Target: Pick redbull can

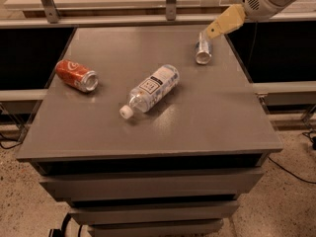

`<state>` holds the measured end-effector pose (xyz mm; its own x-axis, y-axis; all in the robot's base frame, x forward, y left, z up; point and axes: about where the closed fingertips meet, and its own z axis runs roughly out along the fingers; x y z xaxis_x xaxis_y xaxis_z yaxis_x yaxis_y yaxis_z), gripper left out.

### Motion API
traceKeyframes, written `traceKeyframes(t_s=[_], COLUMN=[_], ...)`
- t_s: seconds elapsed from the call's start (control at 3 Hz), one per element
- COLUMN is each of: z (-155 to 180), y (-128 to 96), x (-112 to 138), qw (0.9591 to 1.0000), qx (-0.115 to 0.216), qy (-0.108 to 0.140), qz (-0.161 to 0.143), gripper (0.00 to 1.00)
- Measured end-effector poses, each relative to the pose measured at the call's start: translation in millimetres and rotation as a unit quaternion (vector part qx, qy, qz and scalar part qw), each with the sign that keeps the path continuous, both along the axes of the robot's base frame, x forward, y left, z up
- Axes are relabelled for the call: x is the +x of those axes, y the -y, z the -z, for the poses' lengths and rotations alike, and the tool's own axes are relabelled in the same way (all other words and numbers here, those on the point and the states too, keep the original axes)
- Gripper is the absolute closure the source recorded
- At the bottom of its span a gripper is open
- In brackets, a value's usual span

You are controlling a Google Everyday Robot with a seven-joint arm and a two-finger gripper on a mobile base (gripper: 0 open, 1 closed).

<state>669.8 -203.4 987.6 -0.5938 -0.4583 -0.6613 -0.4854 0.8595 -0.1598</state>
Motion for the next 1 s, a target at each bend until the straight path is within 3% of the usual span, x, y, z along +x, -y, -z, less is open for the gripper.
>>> traceKeyframes(t_s=[0.33, 0.67, 1.0], z=[0.1, 2.2, 11.3], y=[-0.1, -5.0, -23.2], x=[0.0, 3.4, 17.4], qw=[1.0, 0.9994, 0.9944], qx=[0.0, 0.023, 0.056], qy=[0.0, -0.01, -0.041], qz=[0.0, 0.025, 0.08], gripper=[0.0, 0.0, 0.0])
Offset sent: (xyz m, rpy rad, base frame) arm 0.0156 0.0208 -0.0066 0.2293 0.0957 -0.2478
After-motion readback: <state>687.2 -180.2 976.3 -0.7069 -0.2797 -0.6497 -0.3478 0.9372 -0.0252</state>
